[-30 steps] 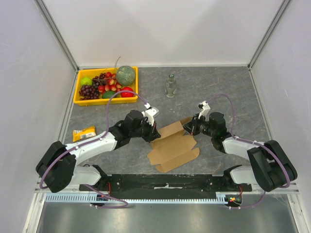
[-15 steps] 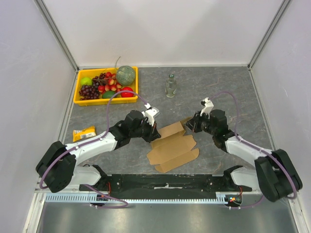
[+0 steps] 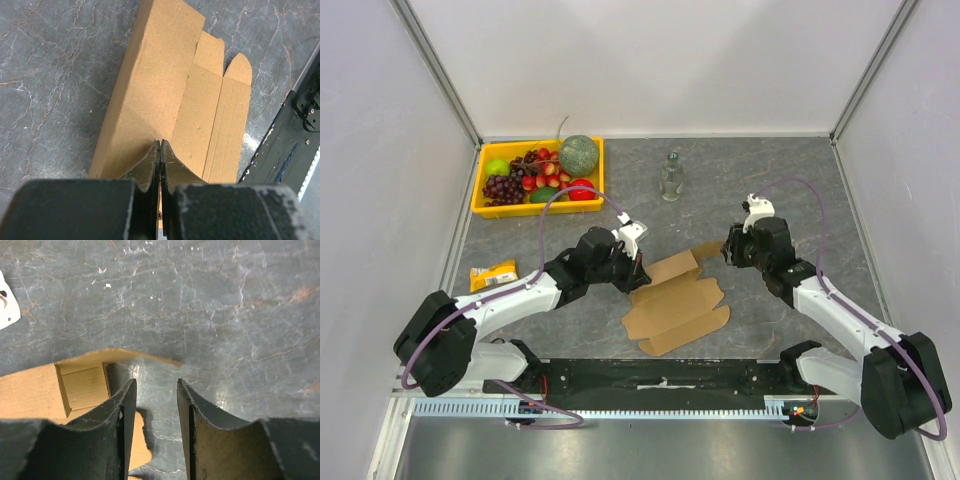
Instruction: Fold the paper box
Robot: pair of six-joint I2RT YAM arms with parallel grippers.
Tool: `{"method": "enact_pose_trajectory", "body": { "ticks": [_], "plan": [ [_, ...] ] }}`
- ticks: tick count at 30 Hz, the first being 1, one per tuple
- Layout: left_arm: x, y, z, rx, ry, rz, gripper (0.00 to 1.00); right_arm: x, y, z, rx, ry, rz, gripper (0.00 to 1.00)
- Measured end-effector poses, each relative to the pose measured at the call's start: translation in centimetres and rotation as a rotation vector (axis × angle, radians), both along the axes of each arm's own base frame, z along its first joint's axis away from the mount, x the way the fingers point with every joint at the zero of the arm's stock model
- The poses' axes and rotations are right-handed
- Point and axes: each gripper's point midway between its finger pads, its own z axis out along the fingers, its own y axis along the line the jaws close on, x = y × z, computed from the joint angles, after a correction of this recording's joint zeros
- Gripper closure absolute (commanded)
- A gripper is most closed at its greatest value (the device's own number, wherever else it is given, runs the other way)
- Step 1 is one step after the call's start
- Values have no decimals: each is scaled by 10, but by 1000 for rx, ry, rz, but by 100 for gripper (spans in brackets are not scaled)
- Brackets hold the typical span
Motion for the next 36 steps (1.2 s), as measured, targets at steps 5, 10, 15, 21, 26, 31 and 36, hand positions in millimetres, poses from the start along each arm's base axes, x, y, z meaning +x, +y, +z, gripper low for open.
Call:
{"method": "enact_pose_trajectory", "body": {
  "ticks": [5,10,15,21,26,31,36],
  "plan": [
    [0,0,0,0,0,0,98,17,-1,19,-115,9,57,48],
    [0,0,0,1,0,0,98,36,6,43,-193,-5,135,47],
    [0,0,1,1,0,0,98,42,7,56,-288,-23,243,49],
    [0,0,2,1,2,0,98,32,8,59,-341,-47,347,51],
    [1,-1,3,1,1,-1,98,26,12,58,-357,-53,403,51],
    [1,-1,3,1,2,-1,98,21,19,42,-362,-12,454,52],
    [1,-1,3,1,2,-1,98,20,23,25,-363,39,486,53]
  ]
}}
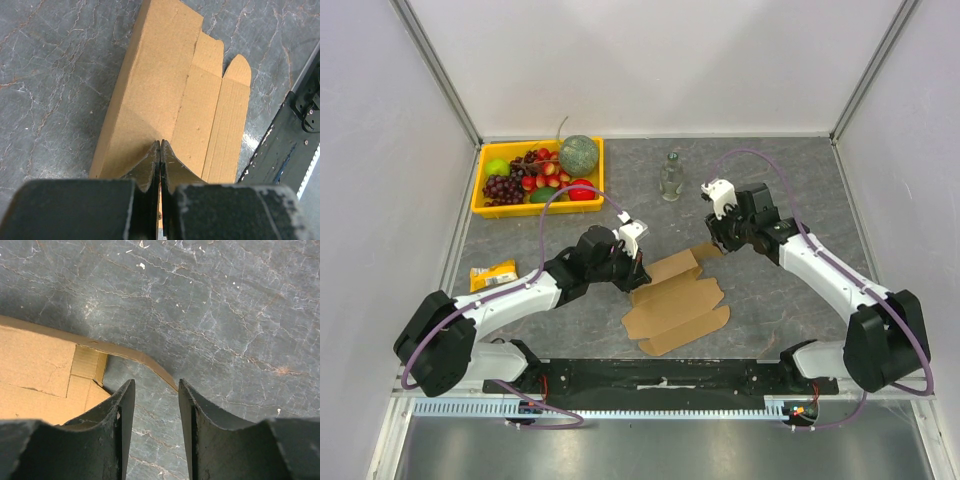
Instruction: Fold the paper box
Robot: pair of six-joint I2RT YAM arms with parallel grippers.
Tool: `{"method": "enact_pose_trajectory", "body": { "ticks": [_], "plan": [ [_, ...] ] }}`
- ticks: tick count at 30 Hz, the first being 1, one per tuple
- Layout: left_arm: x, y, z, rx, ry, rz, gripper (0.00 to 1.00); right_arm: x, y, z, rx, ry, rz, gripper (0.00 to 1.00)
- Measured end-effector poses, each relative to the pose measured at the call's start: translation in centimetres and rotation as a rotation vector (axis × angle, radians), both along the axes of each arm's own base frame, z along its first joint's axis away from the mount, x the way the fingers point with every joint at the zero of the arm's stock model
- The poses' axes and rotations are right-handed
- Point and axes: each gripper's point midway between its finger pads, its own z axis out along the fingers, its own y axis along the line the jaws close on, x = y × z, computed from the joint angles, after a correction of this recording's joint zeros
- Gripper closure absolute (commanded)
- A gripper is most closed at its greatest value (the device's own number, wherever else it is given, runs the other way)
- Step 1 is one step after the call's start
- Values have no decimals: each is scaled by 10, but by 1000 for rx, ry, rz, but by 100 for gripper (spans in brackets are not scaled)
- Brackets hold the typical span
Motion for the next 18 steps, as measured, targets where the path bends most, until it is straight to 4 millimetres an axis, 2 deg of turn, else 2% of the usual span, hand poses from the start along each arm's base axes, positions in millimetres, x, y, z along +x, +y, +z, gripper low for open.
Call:
{"method": "enact_pose_trajectory", "body": {
  "ticks": [18],
  "plan": [
    [-2,-1,1,-7,6,-14,98,-11,-2,-33,-83,102,16,57]
  ]
}}
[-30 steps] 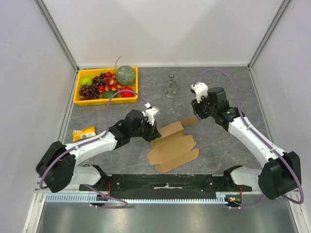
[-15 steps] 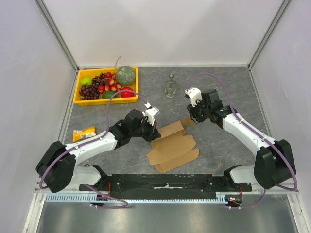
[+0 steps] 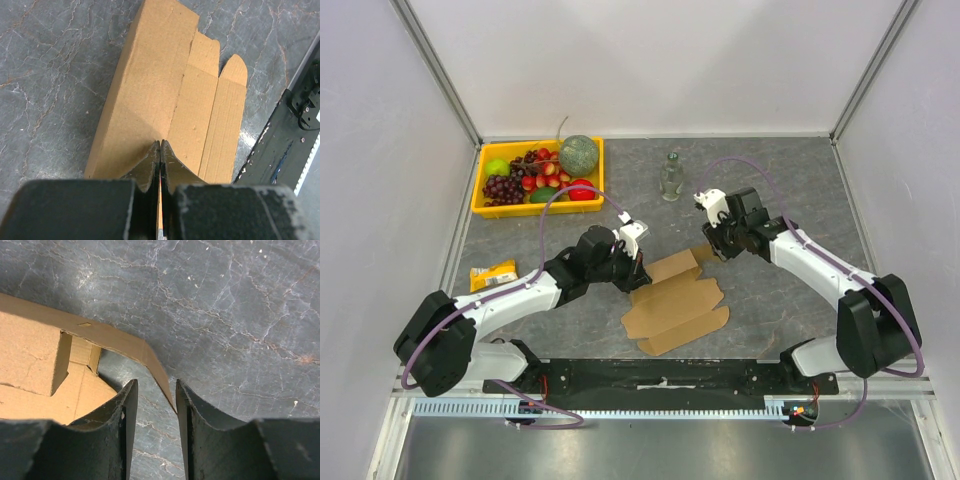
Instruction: Fold the paper box
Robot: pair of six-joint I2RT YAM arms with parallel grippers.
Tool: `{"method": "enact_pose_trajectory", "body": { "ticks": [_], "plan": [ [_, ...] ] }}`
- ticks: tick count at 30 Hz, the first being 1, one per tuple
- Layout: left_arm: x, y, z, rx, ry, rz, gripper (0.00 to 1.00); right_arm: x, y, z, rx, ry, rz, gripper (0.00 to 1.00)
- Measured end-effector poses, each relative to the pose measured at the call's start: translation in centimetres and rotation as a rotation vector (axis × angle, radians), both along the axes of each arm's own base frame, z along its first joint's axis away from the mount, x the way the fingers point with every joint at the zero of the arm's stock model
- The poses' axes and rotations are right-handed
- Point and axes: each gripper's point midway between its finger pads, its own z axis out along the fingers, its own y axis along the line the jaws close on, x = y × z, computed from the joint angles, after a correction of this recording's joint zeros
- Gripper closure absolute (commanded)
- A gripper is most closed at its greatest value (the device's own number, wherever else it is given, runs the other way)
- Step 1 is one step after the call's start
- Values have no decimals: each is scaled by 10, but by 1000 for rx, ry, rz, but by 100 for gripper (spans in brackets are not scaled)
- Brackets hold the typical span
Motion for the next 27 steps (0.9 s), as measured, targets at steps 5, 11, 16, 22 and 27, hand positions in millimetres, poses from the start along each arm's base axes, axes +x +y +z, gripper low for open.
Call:
{"method": "enact_pose_trajectory", "body": {
  "ticks": [5,11,16,22,27],
  "plan": [
    [0,0,0,0,0,0,98,-3,0,-4,-14,17,1,62],
    [0,0,0,0,0,0,98,-6,-2,-6,-22,30,-23,69],
    [0,0,0,0,0,0,98,-13,-1,-8,-19,61,-41,72],
    [0,0,0,0,0,0,98,-21,7,-8,1,88,-55,78],
    [0,0,0,0,0,0,98,-27,9,-7,24,116,-91,85]
  ]
}}
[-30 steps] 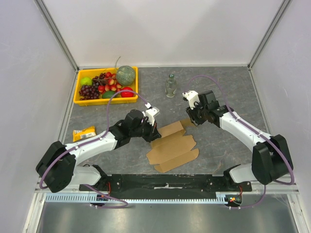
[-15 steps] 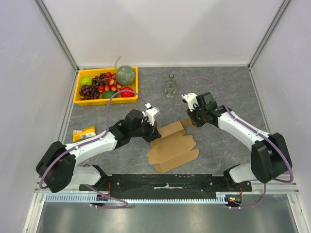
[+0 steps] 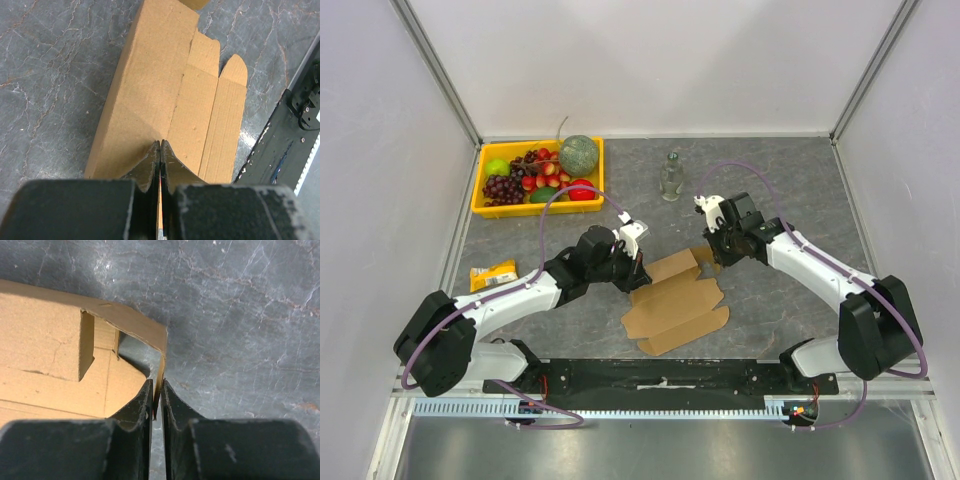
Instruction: Fold the paper box
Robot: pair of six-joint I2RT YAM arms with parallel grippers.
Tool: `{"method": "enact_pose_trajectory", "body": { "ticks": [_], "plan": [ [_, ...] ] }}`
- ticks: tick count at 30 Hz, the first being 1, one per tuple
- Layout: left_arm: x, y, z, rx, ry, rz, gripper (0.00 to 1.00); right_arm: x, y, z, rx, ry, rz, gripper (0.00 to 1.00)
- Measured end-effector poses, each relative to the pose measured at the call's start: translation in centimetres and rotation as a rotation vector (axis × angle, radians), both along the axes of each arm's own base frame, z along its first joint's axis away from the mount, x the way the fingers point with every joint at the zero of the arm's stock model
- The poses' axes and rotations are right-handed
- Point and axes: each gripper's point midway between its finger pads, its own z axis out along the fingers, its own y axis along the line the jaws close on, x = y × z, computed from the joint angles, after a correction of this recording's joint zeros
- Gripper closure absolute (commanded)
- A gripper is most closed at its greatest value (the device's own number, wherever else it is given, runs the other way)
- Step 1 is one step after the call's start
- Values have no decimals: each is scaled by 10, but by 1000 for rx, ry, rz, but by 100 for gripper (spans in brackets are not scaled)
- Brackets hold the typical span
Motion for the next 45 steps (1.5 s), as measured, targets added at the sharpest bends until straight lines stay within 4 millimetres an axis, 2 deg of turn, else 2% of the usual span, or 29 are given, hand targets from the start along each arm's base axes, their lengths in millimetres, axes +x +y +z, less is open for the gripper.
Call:
{"method": "enact_pose_trajectory", "body": {
  "ticks": [10,28,34,38,40,45],
  "plan": [
    [0,0,0,0,0,0,98,-11,12,9,25,48,-5,87],
    [0,0,0,0,0,0,98,-10,25,26,53,39,18,88],
    [0,0,0,0,0,0,98,-6,21,34,-2,1,59,91],
    [0,0,0,0,0,0,98,-7,16,33,-45,-8,78,93],
    [0,0,0,1,0,0,98,-7,14,32,-58,-11,81,92],
    [-1,1,-2,6,6,0,98,-5,12,32,-73,-21,87,76]
  ]
}}
